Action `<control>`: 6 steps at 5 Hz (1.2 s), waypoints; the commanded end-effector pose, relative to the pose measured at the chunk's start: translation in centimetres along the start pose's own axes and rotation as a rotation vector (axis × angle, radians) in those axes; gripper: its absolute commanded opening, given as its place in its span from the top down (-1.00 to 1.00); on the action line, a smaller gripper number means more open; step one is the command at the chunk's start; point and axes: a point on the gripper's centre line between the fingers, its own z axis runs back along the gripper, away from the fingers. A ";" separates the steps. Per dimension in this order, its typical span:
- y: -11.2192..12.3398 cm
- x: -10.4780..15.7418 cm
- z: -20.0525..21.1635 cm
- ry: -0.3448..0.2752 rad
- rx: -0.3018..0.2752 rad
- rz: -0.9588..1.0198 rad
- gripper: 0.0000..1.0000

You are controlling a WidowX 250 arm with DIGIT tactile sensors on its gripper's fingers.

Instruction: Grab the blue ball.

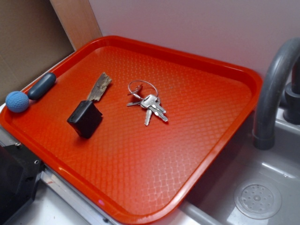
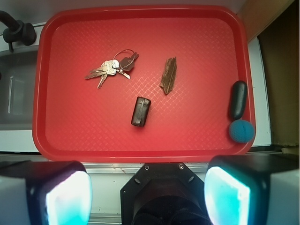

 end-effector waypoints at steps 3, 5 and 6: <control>6.5 3.1 -9.3 0.008 0.074 -0.269 -1.00; 15.3 0.4 -15.2 0.106 0.257 -0.252 -1.00; 17.9 -0.7 -17.2 0.199 0.386 -0.215 -1.00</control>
